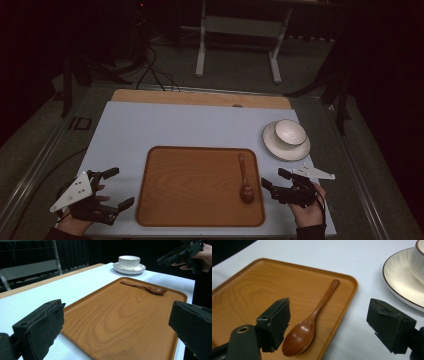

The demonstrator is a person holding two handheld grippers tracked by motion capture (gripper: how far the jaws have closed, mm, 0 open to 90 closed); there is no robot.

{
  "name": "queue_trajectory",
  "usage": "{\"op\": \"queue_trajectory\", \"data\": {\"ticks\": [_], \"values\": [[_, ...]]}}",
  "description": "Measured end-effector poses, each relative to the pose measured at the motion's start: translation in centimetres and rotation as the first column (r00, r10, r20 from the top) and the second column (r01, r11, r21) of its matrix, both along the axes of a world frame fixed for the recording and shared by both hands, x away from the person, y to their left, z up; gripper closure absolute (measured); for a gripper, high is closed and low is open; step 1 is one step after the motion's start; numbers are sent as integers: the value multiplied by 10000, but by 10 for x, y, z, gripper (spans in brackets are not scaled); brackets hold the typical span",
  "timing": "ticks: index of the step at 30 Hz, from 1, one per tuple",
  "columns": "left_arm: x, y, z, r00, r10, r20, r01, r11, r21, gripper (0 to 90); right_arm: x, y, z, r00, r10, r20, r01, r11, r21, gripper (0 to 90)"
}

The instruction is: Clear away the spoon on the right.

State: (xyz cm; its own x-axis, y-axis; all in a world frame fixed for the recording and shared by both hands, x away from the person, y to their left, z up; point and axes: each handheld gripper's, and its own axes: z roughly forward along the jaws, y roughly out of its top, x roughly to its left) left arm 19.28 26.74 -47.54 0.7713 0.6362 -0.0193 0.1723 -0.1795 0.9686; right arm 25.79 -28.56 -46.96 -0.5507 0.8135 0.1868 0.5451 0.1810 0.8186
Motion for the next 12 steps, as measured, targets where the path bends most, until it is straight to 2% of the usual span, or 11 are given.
{"op": "queue_trajectory", "data": {"ticks": [12], "values": [[1, -1, 0, 10000, -60, -47, 60, 10000, 9, 0, 5, -1, -6, 10000, 42, -34, -42, 10000, -85, 188]]}}
